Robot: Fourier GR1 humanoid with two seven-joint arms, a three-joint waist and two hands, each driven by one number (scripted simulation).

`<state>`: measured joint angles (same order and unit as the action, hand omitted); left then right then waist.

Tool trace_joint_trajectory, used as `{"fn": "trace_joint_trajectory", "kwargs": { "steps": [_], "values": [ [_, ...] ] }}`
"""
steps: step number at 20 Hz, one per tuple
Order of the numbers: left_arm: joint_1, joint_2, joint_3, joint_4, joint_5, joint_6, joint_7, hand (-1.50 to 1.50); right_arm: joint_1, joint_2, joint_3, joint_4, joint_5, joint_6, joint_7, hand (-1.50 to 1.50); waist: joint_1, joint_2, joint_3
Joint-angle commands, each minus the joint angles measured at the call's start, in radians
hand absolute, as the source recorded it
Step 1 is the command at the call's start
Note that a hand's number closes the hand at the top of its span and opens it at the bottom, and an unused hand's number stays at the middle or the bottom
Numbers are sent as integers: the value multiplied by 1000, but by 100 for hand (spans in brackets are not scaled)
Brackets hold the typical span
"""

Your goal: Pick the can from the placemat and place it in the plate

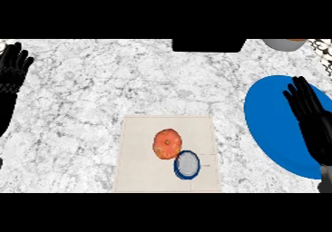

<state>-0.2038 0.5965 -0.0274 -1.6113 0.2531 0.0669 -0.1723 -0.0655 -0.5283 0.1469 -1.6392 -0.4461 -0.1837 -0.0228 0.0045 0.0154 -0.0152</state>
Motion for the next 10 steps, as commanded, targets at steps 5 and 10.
{"fn": "trace_joint_trajectory", "kwargs": {
  "steps": [5,10],
  "values": [
    [204,-187,-101,201,47,83,205,0,-38,-38,-95,-187,135,-249,51,150,-53,-18,7],
    [275,-259,-141,221,90,85,253,0,134,-78,-128,-149,388,-531,122,-150,-100,-29,7]
  ]
}}
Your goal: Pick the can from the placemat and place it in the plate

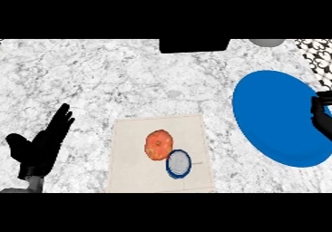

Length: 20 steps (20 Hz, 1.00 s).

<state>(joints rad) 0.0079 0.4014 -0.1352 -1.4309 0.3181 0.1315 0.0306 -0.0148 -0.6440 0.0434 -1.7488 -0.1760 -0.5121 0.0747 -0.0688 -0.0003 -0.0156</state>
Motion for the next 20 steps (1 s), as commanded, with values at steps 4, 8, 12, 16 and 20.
{"fn": "trace_joint_trajectory", "kwargs": {
  "steps": [4,8,12,16,20],
  "values": [
    [27,-102,-67,24,15,41,95,0,207,179,106,-256,285,-402,17,-150,13,-10,12],
    [34,-139,-104,39,-21,52,72,0,370,173,244,-436,495,-467,115,-150,37,-4,11],
    [14,-133,-98,11,-4,50,129,0,514,68,289,-502,619,-342,272,-150,40,0,8],
    [-14,-148,-113,-10,-31,88,160,0,543,-30,341,-526,687,-169,433,-150,63,7,7],
    [18,-132,-118,2,-38,54,127,0,533,-75,362,-663,797,-29,665,-150,82,9,6]
  ]
}}
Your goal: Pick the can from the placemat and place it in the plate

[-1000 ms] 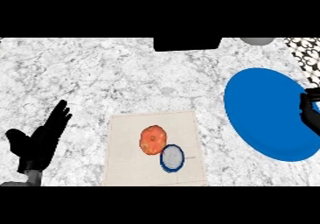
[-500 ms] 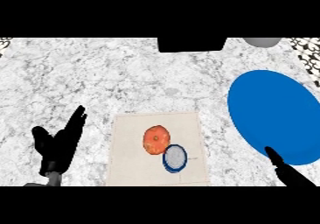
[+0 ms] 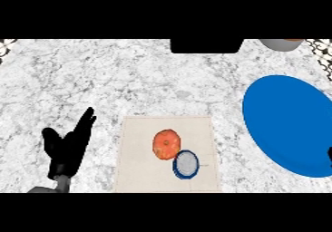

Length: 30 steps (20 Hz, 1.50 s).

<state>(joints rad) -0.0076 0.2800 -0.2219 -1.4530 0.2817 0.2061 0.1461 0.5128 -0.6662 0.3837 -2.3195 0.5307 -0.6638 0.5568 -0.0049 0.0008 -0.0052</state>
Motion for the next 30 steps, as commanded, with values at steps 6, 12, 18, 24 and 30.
{"fn": "trace_joint_trajectory", "kwargs": {
  "steps": [6,12,18,24,30],
  "values": [
    [4,-13,-22,9,-3,-16,40,0,-151,-31,109,-129,198,289,506,-150,28,4,-2],
    [-21,-33,-11,49,-6,-17,34,0,-394,130,265,-14,335,406,722,-150,26,1,-2],
    [7,-69,-42,16,-23,1,48,0,-534,371,367,157,421,547,816,-150,22,-1,2],
    [32,-22,-9,6,-8,-47,51,0,-580,617,427,345,535,546,811,-150,16,-2,4],
    [29,-31,5,26,-31,-36,30,0,-557,663,372,394,593,623,793,-150,7,-1,4]
  ]
}}
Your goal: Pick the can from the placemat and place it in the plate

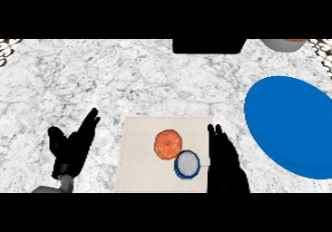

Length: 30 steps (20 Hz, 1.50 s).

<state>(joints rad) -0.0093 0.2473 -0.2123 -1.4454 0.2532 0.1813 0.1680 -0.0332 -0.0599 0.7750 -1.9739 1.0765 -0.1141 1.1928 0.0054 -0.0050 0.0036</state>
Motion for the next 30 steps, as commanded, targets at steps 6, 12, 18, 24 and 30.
{"fn": "trace_joint_trajectory", "kwargs": {
  "steps": [6,12,18,24,30],
  "values": [
    [31,-18,-11,-41,0,6,56,0,-57,58,30,105,72,57,259,-150,2,3,-4],
    [-19,-30,20,73,-13,-15,9,0,-101,59,-21,238,2,15,185,-150,-3,7,-4],
    [12,-38,17,8,-22,-6,40,0,-40,59,-25,286,-33,-18,123,-150,-2,5,-4],
    [69,16,43,-85,-9,-53,91,0,-90,59,-67,349,-23,82,27,150,0,3,-4],
    [33,-49,16,-46,-49,-29,84,0,-124,59,2,356,27,45,98,150,-3,3,-4]
  ]
}}
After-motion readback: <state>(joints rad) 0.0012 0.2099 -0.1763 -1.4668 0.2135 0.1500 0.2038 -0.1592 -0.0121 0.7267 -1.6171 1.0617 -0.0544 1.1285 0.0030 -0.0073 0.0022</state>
